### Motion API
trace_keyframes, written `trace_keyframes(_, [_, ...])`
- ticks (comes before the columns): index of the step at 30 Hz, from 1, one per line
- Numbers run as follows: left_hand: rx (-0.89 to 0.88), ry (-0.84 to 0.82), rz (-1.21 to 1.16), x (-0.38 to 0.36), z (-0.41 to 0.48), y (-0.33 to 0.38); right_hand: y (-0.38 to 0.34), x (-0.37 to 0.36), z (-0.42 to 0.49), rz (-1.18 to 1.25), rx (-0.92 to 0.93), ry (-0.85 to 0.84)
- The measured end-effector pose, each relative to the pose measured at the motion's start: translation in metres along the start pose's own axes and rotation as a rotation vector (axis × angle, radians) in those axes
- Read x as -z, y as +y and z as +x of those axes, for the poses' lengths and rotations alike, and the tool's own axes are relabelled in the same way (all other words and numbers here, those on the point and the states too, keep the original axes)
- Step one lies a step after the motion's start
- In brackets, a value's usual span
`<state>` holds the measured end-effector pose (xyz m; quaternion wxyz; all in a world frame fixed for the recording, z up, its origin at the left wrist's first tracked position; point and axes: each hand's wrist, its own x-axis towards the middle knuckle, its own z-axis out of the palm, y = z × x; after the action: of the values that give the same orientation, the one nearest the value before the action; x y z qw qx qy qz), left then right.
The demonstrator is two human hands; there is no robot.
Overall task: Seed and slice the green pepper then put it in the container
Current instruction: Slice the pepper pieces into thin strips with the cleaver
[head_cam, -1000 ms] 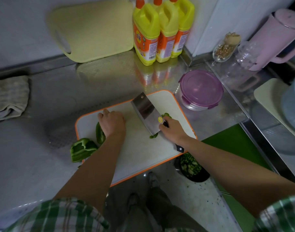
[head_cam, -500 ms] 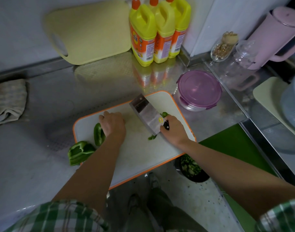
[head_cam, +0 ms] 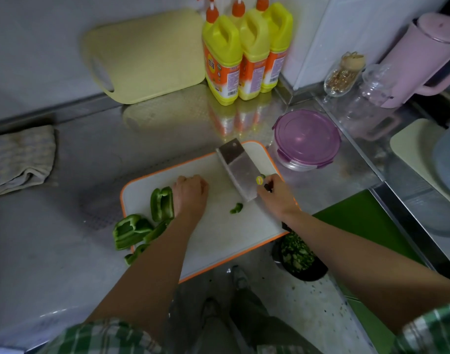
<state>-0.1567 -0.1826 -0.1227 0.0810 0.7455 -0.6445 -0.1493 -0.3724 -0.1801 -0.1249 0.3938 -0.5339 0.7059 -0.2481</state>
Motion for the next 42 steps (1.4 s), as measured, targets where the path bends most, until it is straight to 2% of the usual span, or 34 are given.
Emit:
trace_keyframes(4, [0.035, -0.030, -0.276, 0.000, -0.011, 0.011, 0.009, 0.006, -0.004, 0.043, -0.102, 0.003])
trace_keyframes(8, [0.037, -0.082, -0.427, 0.009, -0.021, 0.030, 0.012, 0.015, -0.021, 0.080, -0.152, 0.004])
trace_keyframes(12, [-0.036, -0.143, -0.418, 0.013, -0.040, 0.052, 0.012, 0.031, -0.058, 0.160, -0.211, 0.035])
trace_keyframes(16, [-0.089, -0.208, -0.305, 0.004, -0.064, 0.089, 0.031, 0.054, -0.103, 0.221, -0.245, 0.138])
trace_keyframes(23, [-0.065, -0.346, -0.408, -0.011, -0.112, 0.169, 0.079, 0.116, -0.157, 0.111, -0.311, 0.299])
trace_keyframes(29, [0.131, -0.541, -0.599, -0.035, -0.124, 0.245, 0.128, 0.177, -0.181, 0.178, -0.327, 0.453])
trace_keyframes(34, [0.416, -0.820, -0.959, -0.041, -0.136, 0.295, 0.159, 0.214, -0.183, 0.169, -0.324, 0.473])
trace_keyframes(42, [0.555, -0.874, -1.013, -0.050, -0.141, 0.319, 0.170, 0.221, -0.172, 0.091, -0.334, 0.397])
